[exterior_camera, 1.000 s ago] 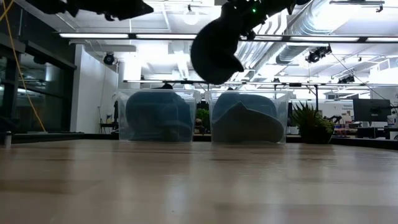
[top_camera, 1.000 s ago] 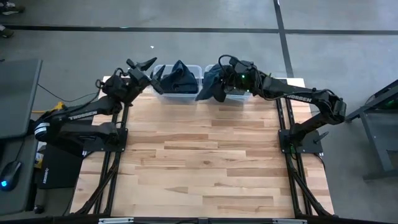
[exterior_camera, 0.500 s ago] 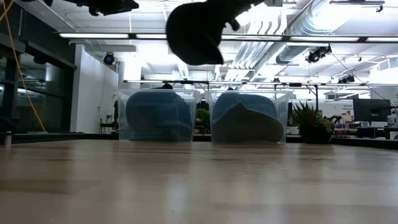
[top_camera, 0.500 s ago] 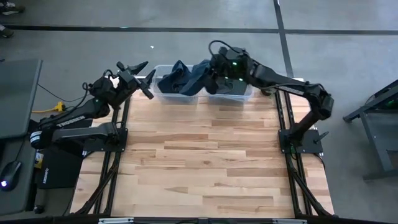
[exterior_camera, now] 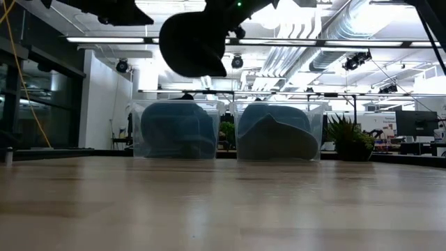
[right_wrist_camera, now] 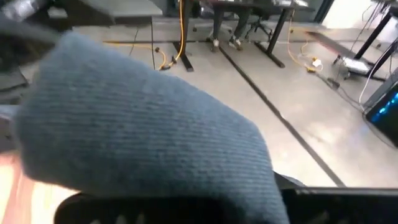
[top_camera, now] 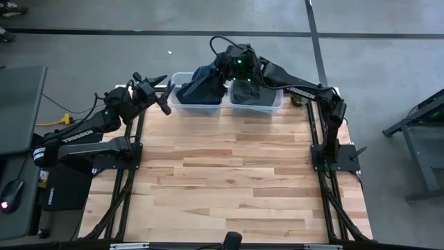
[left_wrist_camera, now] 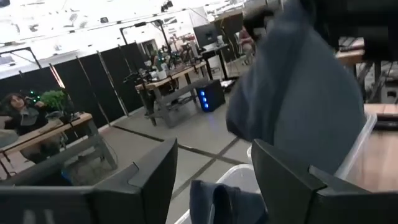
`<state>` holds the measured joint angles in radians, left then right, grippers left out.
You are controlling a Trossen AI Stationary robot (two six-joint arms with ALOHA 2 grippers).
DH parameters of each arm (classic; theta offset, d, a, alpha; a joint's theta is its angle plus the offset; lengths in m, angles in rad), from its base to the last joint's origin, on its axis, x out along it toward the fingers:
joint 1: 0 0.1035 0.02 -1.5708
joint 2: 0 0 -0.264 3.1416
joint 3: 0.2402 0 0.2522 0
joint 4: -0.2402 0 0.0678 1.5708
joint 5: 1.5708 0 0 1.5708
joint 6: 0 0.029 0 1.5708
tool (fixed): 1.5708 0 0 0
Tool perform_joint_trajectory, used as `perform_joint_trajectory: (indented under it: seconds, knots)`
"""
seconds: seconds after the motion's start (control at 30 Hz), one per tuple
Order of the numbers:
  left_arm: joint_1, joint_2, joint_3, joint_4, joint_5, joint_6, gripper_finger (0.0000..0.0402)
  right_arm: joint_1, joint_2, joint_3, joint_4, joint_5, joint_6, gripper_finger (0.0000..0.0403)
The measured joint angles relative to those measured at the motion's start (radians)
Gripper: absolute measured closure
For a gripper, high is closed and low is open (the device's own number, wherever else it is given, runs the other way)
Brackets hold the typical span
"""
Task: Pick and place caps into container
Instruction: Put the dark blue cap into the left transparent container
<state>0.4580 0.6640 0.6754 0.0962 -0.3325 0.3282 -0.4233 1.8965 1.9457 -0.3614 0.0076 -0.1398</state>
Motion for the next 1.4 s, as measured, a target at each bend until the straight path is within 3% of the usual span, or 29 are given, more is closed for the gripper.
perform_joint_trajectory:
  seconds: [0.1,0.37,0.7,0.9,1.4]
  knots:
    - [0.0,0.006,0.0,0.002,0.004,0.007,0.02,-0.002,-0.004,0.016,0.0,-0.007,-0.019,0.0402]
    - [0.0,0.041,0.0,0.014,0.141,-0.004,0.02,-0.003,-0.007,0.067,-0.016,0.0,-0.072,0.0402]
    - [0.0,0.13,0.0,0.022,0.147,-0.064,0.02,-0.009,-0.007,0.07,-0.024,0.009,-0.107,0.0402]
    - [0.0,0.162,0.0,0.041,0.222,-0.082,0.02,-0.026,-0.007,0.07,-0.031,0.007,-0.115,0.0402]
    - [0.0,0.195,0.0,0.065,0.167,-0.088,0.02,-0.047,-0.007,0.07,-0.023,-0.017,-0.101,0.0402]
